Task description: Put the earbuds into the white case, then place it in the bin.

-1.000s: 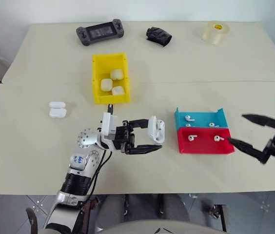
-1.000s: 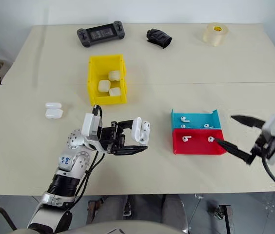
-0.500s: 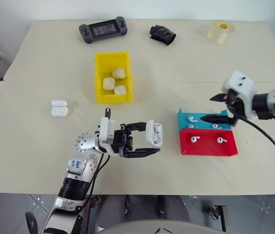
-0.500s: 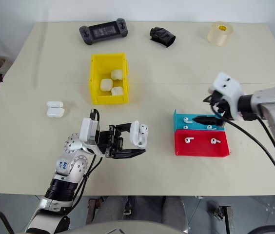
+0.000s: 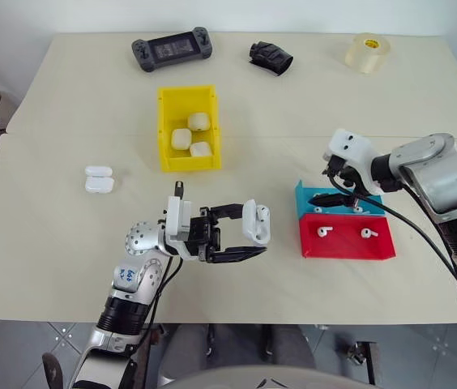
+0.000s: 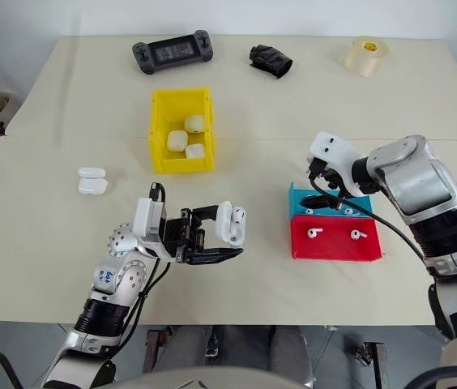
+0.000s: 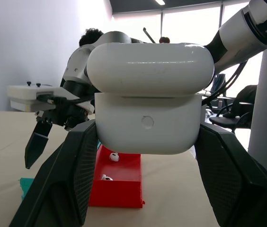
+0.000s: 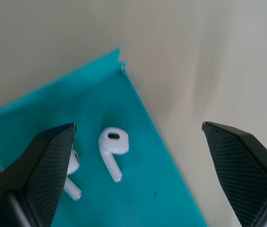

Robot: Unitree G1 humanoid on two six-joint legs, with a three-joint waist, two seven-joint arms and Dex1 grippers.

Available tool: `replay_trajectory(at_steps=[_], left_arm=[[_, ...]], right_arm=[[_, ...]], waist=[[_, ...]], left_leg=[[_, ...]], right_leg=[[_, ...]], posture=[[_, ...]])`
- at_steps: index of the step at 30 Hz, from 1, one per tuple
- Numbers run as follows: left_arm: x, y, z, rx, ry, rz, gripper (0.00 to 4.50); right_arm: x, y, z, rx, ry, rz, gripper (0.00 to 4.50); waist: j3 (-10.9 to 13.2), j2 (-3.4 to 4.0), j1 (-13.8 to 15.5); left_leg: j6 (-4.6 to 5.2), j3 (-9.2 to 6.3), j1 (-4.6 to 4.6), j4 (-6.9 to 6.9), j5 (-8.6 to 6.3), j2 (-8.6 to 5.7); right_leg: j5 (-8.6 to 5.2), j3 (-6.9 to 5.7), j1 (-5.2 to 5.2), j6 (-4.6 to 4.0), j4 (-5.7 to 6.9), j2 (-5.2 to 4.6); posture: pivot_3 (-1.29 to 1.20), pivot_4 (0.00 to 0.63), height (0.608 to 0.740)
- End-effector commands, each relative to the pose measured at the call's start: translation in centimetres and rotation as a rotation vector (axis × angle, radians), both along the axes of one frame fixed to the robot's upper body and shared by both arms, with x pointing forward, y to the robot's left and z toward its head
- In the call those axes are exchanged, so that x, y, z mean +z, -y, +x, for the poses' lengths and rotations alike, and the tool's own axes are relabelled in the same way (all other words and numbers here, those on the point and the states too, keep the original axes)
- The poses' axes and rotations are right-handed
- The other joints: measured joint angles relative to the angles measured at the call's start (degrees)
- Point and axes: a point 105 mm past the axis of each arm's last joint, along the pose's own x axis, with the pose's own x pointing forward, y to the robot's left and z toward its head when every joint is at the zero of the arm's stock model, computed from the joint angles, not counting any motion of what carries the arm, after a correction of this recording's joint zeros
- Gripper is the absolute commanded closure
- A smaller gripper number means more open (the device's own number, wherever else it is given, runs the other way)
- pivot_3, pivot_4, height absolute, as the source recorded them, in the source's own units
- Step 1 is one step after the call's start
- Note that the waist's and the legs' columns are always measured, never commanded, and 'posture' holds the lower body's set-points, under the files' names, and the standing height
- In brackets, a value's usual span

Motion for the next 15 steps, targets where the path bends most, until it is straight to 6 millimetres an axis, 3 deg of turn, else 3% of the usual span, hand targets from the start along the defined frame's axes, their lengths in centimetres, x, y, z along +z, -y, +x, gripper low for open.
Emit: replay_trajectory(at_steps=[1, 2, 5, 10, 15], left_arm=[[0.91, -0.13, -0.28, 0.003, 0.056, -0.011, 1.76], [0.93, -0.15, -0.25, 0.005, 0.056, -0.011, 1.76], [0.92, -0.20, -0.27, 0.008, 0.056, -0.010, 1.76], [0.94, -0.17, -0.29, 0.012, 0.056, -0.013, 1.76], [0.97, -0.31, -0.24, 0.019, 0.059, -0.012, 1.76]], right_arm=[[0.55, 0.04, 0.30, 0.024, 0.042, -0.033, 0.02], [0.39, 0.13, 0.29, 0.025, 0.040, -0.037, 0.02], [0.08, 0.24, 0.27, 0.031, 0.035, -0.040, 0.62], [-0.33, 0.05, 0.23, 0.058, 0.027, -0.045, 2.32], [-0.42, 0.17, 0.40, 0.062, 0.031, -0.051, 2.32]], waist=[[0.00, 0.00, -0.02], [0.00, 0.00, -0.01], [0.00, 0.00, 0.00], [0.00, 0.00, 0.00], [0.00, 0.00, 0.00]], left_leg=[[0.00, 0.00, 0.00, 0.00, 0.00, 0.00], [0.00, 0.01, 0.00, 0.00, 0.00, 0.00], [0.00, 0.01, 0.00, 0.00, 0.00, 0.00], [0.00, 0.01, 0.01, 0.00, 0.00, 0.00], [0.00, 0.00, 0.03, 0.01, 0.00, 0.01]], right_leg=[[0.00, 0.00, -0.01, 0.00, 0.01, 0.00], [0.00, 0.00, -0.01, 0.00, 0.02, 0.00], [0.00, 0.00, -0.01, 0.00, 0.02, 0.00], [0.00, 0.00, -0.01, 0.00, 0.03, 0.01], [0.00, -0.01, 0.02, 0.00, 0.04, 0.01]], posture=[[0.00, 0.150, 0.740], [0.00, 0.150, 0.740], [0.00, 0.150, 0.740], [0.00, 0.150, 0.740], [0.00, 0.150, 0.740]])
